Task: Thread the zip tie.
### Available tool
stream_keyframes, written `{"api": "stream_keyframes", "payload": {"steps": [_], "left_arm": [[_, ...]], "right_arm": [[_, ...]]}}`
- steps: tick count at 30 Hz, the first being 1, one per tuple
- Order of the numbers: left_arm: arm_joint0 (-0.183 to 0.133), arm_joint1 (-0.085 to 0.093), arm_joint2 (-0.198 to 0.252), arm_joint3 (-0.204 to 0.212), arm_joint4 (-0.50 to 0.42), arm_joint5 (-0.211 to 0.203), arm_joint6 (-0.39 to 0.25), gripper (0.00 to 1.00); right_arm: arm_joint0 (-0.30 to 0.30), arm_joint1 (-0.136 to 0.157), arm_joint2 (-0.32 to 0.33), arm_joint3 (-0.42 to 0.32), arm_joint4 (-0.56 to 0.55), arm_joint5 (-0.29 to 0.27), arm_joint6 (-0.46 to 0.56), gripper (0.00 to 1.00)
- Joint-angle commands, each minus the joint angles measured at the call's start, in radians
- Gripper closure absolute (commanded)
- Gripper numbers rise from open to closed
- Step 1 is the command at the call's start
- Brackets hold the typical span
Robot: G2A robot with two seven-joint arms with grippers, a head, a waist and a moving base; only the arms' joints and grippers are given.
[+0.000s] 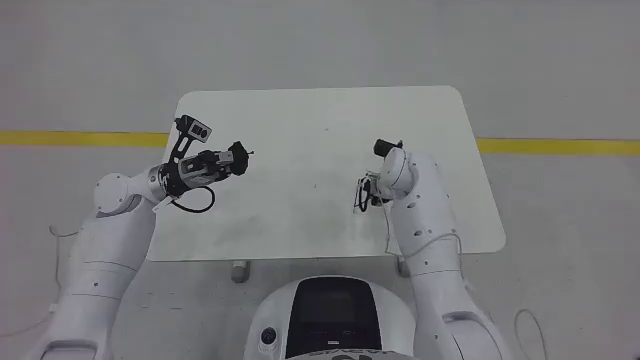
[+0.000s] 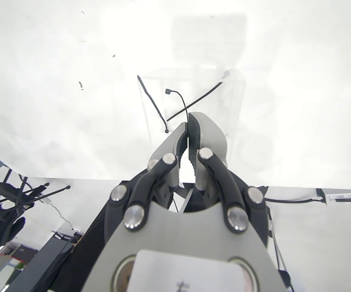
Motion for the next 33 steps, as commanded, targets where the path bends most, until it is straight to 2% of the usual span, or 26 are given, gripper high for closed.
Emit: {"api": "stream_keyframes", "payload": {"steps": [1, 6, 11, 24, 32, 33], "left_arm": [[0.0, 0.0, 0.0, 0.0, 0.0, 0.0, 0.0, 1.0], [0.0, 0.0, 0.0, 0.0, 0.0, 0.0, 0.0, 1.0], [0.0, 0.0, 0.0, 0.0, 0.0, 0.0, 0.0, 1.0], [0.0, 0.0, 0.0, 0.0, 0.0, 0.0, 0.0, 1.0], [0.0, 0.0, 0.0, 0.0, 0.0, 0.0, 0.0, 1.0], [0.0, 0.0, 0.0, 0.0, 0.0, 0.0, 0.0, 1.0]], "right_arm": [[-0.007, -0.006, 0.003, -0.015, 0.0, 0.0, 0.0, 1.0], [-0.024, -0.021, 0.004, -0.042, 0.0, 0.0, -0.018, 1.0], [-0.024, -0.022, 0.011, -0.045, 0.03, 0.0, -0.049, 1.0], [-0.054, -0.006, 0.039, -0.148, 0.254, -0.009, 0.017, 1.0], [-0.055, -0.005, 0.039, -0.149, 0.257, -0.01, 0.018, 1.0], [-0.058, -0.005, 0.038, -0.172, 0.301, -0.028, 0.0, 1.0]]}}
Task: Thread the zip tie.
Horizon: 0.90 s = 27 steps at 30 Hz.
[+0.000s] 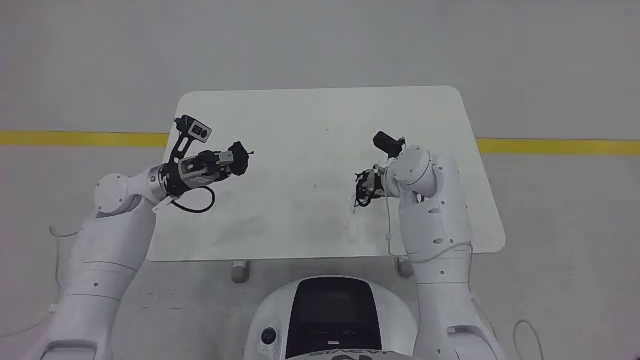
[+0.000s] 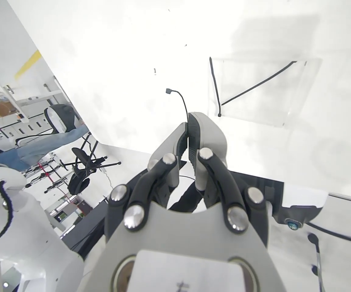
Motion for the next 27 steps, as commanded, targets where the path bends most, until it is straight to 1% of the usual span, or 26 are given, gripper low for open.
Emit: {"api": "stream_keyframes", "payload": {"steps": [1, 2, 3, 4, 6, 9, 10, 13, 21, 22, 23, 24, 26, 27], "left_arm": [[0.0, 0.0, 0.0, 0.0, 0.0, 0.0, 0.0, 1.0], [0.0, 0.0, 0.0, 0.0, 0.0, 0.0, 0.0, 1.0], [0.0, 0.0, 0.0, 0.0, 0.0, 0.0, 0.0, 1.0], [0.0, 0.0, 0.0, 0.0, 0.0, 0.0, 0.0, 1.0], [0.0, 0.0, 0.0, 0.0, 0.0, 0.0, 0.0, 1.0], [0.0, 0.0, 0.0, 0.0, 0.0, 0.0, 0.0, 1.0], [0.0, 0.0, 0.0, 0.0, 0.0, 0.0, 0.0, 1.0], [0.0, 0.0, 0.0, 0.0, 0.0, 0.0, 0.0, 1.0], [0.0, 0.0, 0.0, 0.0, 0.0, 0.0, 0.0, 1.0], [0.0, 0.0, 0.0, 0.0, 0.0, 0.0, 0.0, 1.0], [0.0, 0.0, 0.0, 0.0, 0.0, 0.0, 0.0, 1.0], [0.004, -0.001, 0.005, -0.009, 0.006, 0.004, 0.022, 1.0], [0.016, -0.003, 0.02, -0.034, 0.005, 0.019, 0.048, 1.0], [0.021, -0.004, 0.027, -0.047, 0.009, 0.02, 0.059, 1.0]], "right_arm": [[-0.009, 0.002, 0.006, -0.054, 0.101, -0.028, -0.027, 1.0], [-0.022, 0.007, 0.011, -0.102, 0.142, -0.041, -0.051, 1.0], [-0.046, 0.015, 0.001, -0.163, 0.172, -0.07, -0.076, 1.0], [-0.069, 0.022, -0.008, -0.209, 0.208, -0.093, -0.088, 1.0], [-0.126, 0.039, -0.027, -0.302, 0.264, -0.13, -0.124, 1.0], [-0.194, 0.048, -0.055, -0.392, 0.333, -0.18, -0.183, 1.0], [-0.215, 0.051, -0.063, -0.414, 0.359, -0.212, -0.216, 1.0], [-0.254, 0.056, -0.076, -0.425, 0.438, -0.292, -0.298, 1.0], [-0.254, 0.056, -0.076, -0.425, 0.438, -0.292, -0.298, 1.0], [-0.258, 0.056, -0.079, -0.431, 0.463, -0.298, -0.334, 1.0], [-0.271, 0.058, -0.091, -0.445, 0.508, -0.32, -0.379, 1.0], [-0.282, 0.061, -0.103, -0.46, 0.526, -0.346, -0.397, 1.0], [-0.307, 0.066, -0.119, -0.494, 0.512, -0.394, -0.472, 1.0], [-0.324, 0.07, -0.138, -0.507, 0.5, -0.421, -0.518, 1.0]]}}
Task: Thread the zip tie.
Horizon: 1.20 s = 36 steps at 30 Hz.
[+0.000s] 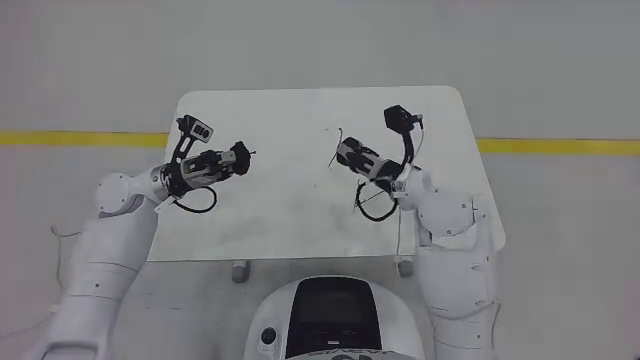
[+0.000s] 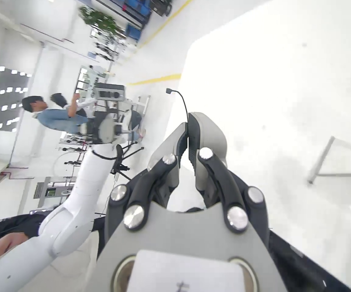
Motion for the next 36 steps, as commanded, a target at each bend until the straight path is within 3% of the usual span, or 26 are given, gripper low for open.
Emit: {"api": "stream_keyframes", "payload": {"steps": [1, 11, 20, 23, 28, 36], "left_arm": [[0.009, -0.002, 0.014, -0.02, 0.005, 0.003, 0.019, 1.0], [0.016, -0.01, 0.075, -0.066, 0.04, -0.003, 0.088, 1.0], [0.018, -0.01, 0.076, -0.068, 0.044, -0.007, 0.096, 1.0], [0.035, -0.014, 0.096, -0.086, 0.051, 0.003, 0.147, 1.0], [0.053, -0.022, 0.129, -0.097, 0.034, -0.008, 0.204, 1.0], [0.049, -0.028, 0.153, -0.099, 0.037, -0.018, 0.232, 1.0]], "right_arm": [[-0.024, 0.006, -0.025, -0.022, -0.018, -0.04, -0.084, 1.0], [-0.112, 0.036, -0.14, -0.069, -0.168, -0.167, -0.36, 1.0], [-0.111, 0.037, -0.141, -0.071, -0.17, -0.169, -0.366, 1.0], [-0.118, 0.043, -0.176, -0.08, -0.234, -0.213, -0.424, 1.0], [-0.15, 0.054, -0.235, -0.086, -0.35, -0.241, -0.573, 1.0], [-0.168, 0.071, -0.277, -0.067, -0.462, -0.217, -0.668, 1.0]]}}
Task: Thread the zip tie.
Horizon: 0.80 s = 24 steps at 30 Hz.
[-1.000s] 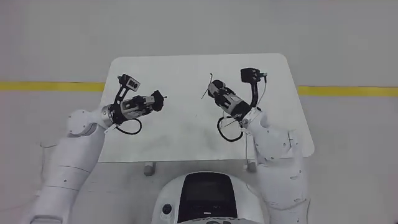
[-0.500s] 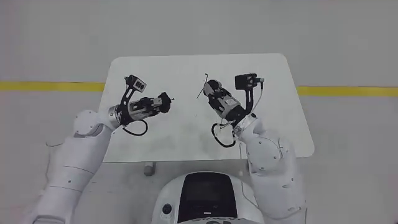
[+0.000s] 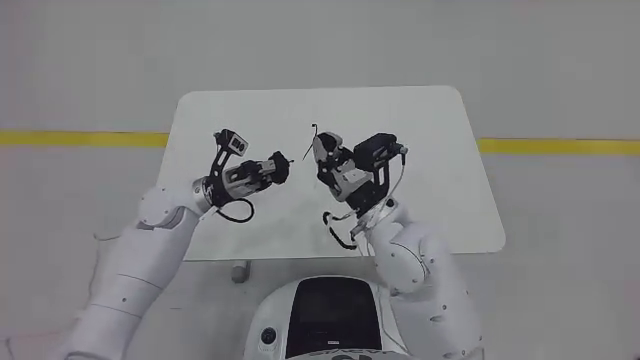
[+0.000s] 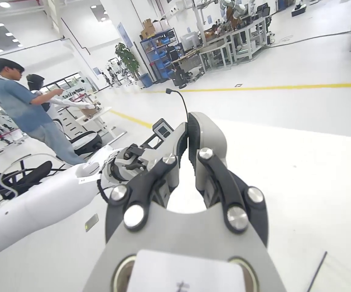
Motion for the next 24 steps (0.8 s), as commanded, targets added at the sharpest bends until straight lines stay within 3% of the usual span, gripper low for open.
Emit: {"api": "stream_keyframes", "payload": {"steps": [1, 11, 17, 24], "left_arm": [[-0.002, -0.001, 0.0, -0.005, 0.008, 0.0, 0.002, 1.0], [-0.002, -0.001, -0.002, -0.006, 0.013, 0.0, 0.004, 1.0], [0.024, -0.002, 0.009, -0.027, 0.035, 0.0, 0.06, 1.0], [0.048, -0.004, 0.003, -0.052, 0.048, 0.0, 0.088, 1.0]], "right_arm": [[0.001, 0.003, -0.004, 0.005, -0.012, 0.005, -0.003, 1.0], [0.003, 0.005, -0.005, 0.003, -0.021, 0.006, -0.007, 1.0], [0.005, 0.015, -0.04, 0.011, -0.145, 0.036, -0.087, 1.0], [0.009, 0.026, -0.08, 0.03, -0.217, 0.077, -0.117, 1.0]]}}
